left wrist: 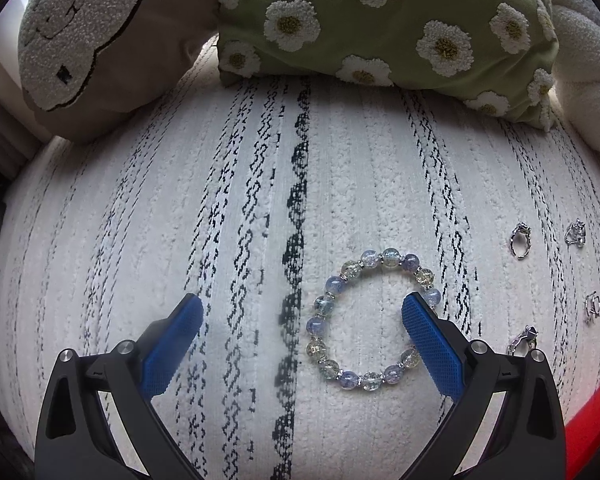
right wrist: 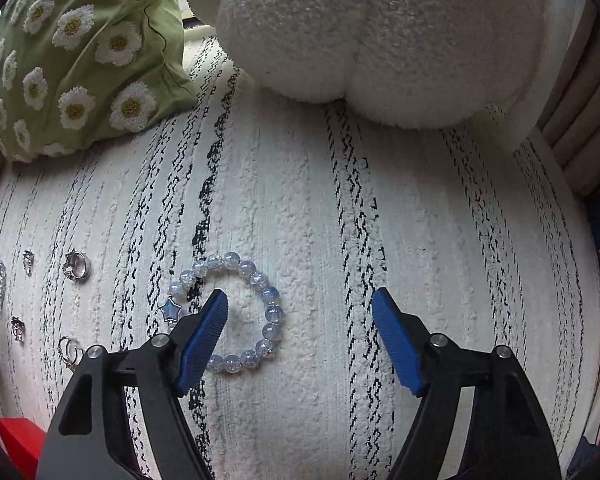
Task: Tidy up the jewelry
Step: 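Move left tool to multicolour bead bracelet while right tool approaches clear star-charm bracelet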
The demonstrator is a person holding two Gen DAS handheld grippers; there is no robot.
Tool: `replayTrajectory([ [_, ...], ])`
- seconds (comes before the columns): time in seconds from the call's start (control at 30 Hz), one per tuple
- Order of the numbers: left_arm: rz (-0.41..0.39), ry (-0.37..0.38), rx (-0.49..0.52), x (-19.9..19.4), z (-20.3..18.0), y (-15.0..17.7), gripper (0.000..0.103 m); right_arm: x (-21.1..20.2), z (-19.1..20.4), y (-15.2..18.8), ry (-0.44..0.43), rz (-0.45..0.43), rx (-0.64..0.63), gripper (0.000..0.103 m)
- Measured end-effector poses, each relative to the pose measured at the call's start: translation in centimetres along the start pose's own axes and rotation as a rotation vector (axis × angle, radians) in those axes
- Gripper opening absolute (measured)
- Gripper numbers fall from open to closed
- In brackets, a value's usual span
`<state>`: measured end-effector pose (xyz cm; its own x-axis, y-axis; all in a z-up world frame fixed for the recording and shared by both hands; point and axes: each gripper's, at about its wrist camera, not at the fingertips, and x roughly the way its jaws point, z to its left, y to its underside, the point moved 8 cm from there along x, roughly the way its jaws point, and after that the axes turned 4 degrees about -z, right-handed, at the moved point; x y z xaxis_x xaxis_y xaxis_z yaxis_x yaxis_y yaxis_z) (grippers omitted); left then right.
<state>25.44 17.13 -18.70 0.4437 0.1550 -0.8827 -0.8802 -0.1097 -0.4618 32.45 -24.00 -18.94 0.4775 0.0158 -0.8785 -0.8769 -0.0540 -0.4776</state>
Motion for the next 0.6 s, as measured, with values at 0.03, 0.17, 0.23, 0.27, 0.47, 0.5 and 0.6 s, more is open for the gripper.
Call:
replayTrajectory([
  [0.03,0.001,0.008,0.003,0.0,-0.1,0.2,0.096,0.2,-0.1,0.0,0.003,0.003,-0.002,0.073],
  [0.17,0.002,0.019,-0.005,0.6,0.0,0.0,0.096,0.8,0.1,-0.1,0.005,0.0,-0.009,0.073],
  [0.23,-0.002,0.02,-0.005,0.6,-0.2,-0.2,0.096,0.9,0.3,-0.2,0.007,-0.002,-0.014,0.072],
  [0.27,-0.005,0.023,-0.007,0.6,-0.3,-0.4,0.096,0.8,0.3,-0.1,0.005,-0.003,-0.017,0.07],
  [0.47,-0.011,0.046,-0.028,0.9,-0.1,-0.1,0.097,0.3,0.7,0.2,0.006,-0.018,-0.037,0.064],
  [0.5,-0.012,0.046,-0.029,0.9,0.0,-0.1,0.097,0.3,0.8,0.2,0.005,-0.019,-0.041,0.064],
  [0.6,-0.019,0.038,-0.023,0.9,0.3,0.0,0.097,-0.1,1.0,0.4,0.0,-0.02,-0.042,0.06],
])
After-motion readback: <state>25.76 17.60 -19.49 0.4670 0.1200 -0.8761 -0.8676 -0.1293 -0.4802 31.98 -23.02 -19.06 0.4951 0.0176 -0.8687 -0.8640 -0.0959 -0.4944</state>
